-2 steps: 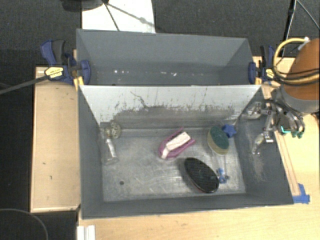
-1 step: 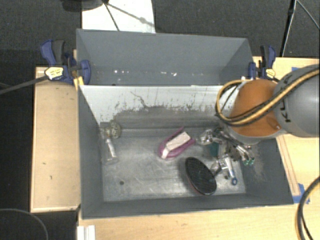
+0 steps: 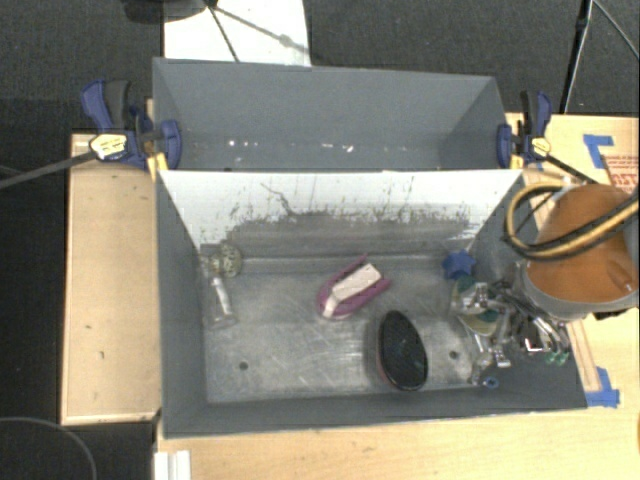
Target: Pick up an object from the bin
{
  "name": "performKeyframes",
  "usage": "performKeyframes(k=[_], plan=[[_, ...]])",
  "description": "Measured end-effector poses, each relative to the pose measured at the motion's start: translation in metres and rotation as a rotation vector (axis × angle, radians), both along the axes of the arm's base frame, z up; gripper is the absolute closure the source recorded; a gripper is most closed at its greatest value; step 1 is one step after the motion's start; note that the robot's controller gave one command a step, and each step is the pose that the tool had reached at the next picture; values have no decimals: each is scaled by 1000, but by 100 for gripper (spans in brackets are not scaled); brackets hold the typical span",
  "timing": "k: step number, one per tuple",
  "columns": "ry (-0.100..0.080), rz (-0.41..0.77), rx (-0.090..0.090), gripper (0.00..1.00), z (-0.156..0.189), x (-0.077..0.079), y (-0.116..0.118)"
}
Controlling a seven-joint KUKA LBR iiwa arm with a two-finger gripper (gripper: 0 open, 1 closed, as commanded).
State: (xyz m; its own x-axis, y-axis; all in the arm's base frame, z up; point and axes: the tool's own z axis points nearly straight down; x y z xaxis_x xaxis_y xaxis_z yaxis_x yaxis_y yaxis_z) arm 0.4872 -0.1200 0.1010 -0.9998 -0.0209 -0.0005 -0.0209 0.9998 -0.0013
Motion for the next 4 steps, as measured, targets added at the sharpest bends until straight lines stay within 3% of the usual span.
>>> performKeyframes(k=[1, 2, 3, 4], plan=[[-4, 86, 6, 0, 0, 32, 111], [-20, 114, 1, 0, -28, -6, 162], [-18, 101, 4, 0, -27, -5, 125], [-22, 106, 4, 100, -26, -4, 126]])
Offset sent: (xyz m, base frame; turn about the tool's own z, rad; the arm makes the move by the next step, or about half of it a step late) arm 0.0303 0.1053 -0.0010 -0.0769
